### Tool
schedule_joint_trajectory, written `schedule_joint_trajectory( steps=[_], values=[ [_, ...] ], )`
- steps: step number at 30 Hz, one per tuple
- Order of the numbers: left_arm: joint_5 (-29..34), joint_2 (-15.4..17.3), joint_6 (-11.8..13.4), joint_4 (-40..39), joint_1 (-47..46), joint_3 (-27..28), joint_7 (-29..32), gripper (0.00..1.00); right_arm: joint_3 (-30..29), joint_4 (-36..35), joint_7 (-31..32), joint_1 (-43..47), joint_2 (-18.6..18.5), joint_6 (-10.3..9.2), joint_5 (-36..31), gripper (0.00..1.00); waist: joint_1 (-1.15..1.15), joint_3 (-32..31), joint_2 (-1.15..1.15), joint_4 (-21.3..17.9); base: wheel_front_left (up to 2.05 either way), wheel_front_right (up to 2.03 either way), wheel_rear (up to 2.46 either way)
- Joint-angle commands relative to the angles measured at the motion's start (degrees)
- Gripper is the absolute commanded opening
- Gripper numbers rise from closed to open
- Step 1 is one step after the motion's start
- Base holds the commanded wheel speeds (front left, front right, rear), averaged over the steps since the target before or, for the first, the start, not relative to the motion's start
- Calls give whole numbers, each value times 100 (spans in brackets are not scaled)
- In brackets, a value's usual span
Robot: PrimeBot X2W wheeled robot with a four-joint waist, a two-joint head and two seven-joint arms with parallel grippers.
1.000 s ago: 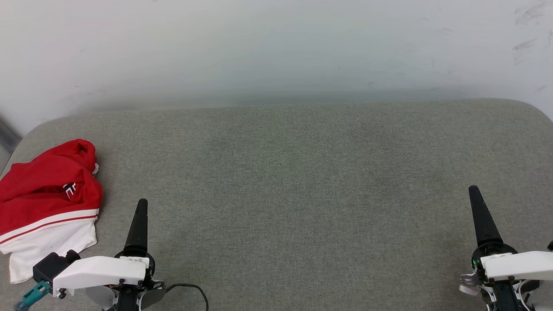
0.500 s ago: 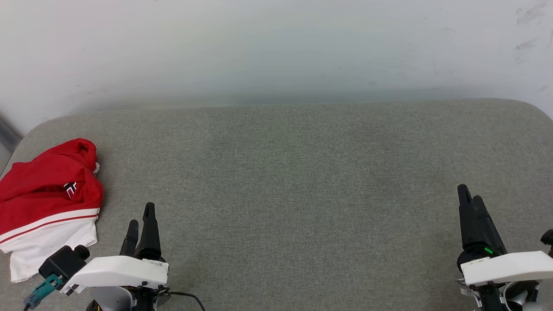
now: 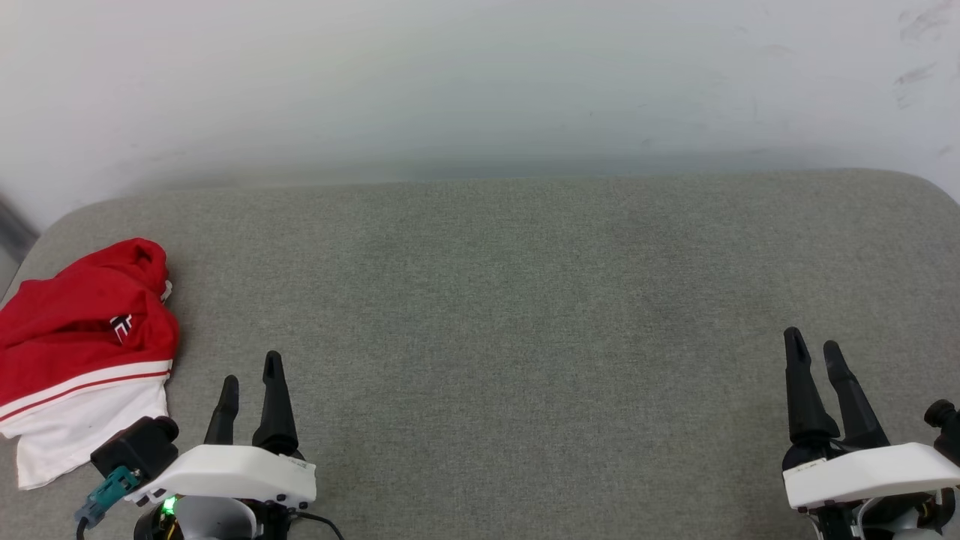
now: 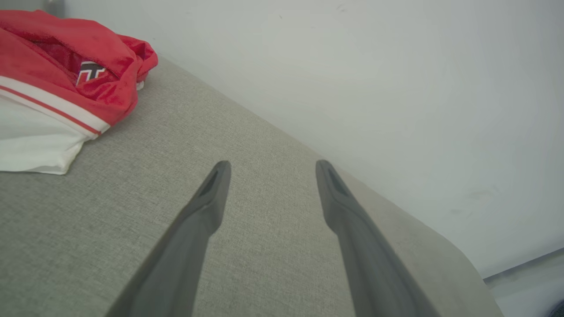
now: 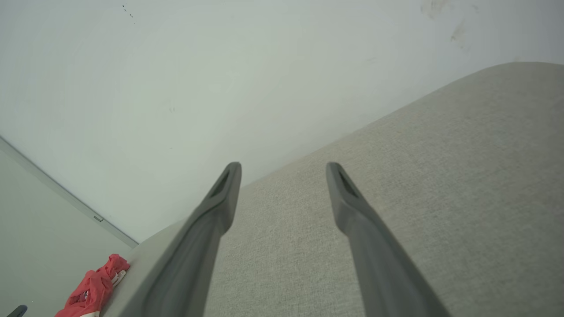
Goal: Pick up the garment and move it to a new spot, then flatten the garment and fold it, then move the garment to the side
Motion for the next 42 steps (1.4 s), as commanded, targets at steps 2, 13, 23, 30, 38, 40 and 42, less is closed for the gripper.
schedule_joint_trajectory(
  steps=[2, 13, 23, 30, 38, 40, 42],
  values=[
    [321, 72, 71, -111, -8, -86, -87, 100, 8, -130, -94, 4, 2, 0, -339, 100, 0, 11, 0, 3, 0, 0, 0],
    [969, 154, 191, -158, 28, -309, -250, 100, 56, -215, -255, 41, 4, 0, -1024, 100, 0, 53, 0, 7, 0, 0, 0],
    [1536, 199, 241, -204, 75, -456, -395, 100, 55, -293, -404, 120, 5, 0, -1595, 100, 0, 61, 0, 8, 0, 0, 0],
    [1905, 213, 220, -261, 118, -532, -492, 100, 23, -365, -496, 166, 6, 0, -1974, 100, 0, 49, 0, 26, 0, 0, 0],
    [2282, 193, 161, -301, 205, -577, -596, 100, 71, -415, -599, 254, 7, 0, -2334, 100, 0, 24, 0, 45, 0, 0, 0],
    [2386, 184, 159, -301, 221, -579, -618, 100, 97, -429, -624, 270, 7, 0, -2404, 100, 0, 21, 0, 45, 0, 0, 0],
    [2476, 172, 149, -297, 241, -577, -644, 100, 108, -445, -647, 283, 8, 0, -2488, 100, 0, 21, 0, 42, 0, 0, 0]
  ],
)
